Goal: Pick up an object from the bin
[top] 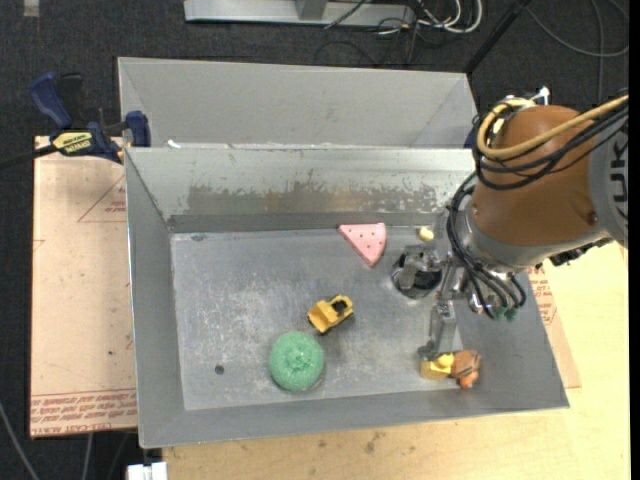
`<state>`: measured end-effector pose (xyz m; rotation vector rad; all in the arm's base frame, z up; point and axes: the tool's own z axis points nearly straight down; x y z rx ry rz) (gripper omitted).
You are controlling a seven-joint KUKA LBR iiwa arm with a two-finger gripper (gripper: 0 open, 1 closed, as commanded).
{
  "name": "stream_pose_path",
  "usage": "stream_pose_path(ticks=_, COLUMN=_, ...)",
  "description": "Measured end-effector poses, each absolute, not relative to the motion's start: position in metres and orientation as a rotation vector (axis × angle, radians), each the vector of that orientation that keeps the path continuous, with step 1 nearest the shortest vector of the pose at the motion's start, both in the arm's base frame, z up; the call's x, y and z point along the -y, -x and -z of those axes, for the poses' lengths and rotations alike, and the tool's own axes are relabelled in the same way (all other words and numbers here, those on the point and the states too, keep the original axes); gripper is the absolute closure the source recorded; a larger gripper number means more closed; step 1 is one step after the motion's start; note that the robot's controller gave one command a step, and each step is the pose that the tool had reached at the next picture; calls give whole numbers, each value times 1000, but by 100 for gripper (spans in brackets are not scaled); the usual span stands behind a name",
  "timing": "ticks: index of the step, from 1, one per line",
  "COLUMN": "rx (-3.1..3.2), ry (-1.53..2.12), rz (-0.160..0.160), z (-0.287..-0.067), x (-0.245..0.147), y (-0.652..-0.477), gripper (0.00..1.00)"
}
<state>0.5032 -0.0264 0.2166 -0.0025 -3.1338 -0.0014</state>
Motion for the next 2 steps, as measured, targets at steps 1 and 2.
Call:
stream_pose_path(ticks=1, rx=3142, ry=1, rz=1, z=-221, x=26, y=-505, gripper=0)
stream_pose_path(ticks=2, rx=3150, ry=68, rz=1, z=-179, x=-4, y=-520, gripper=0)
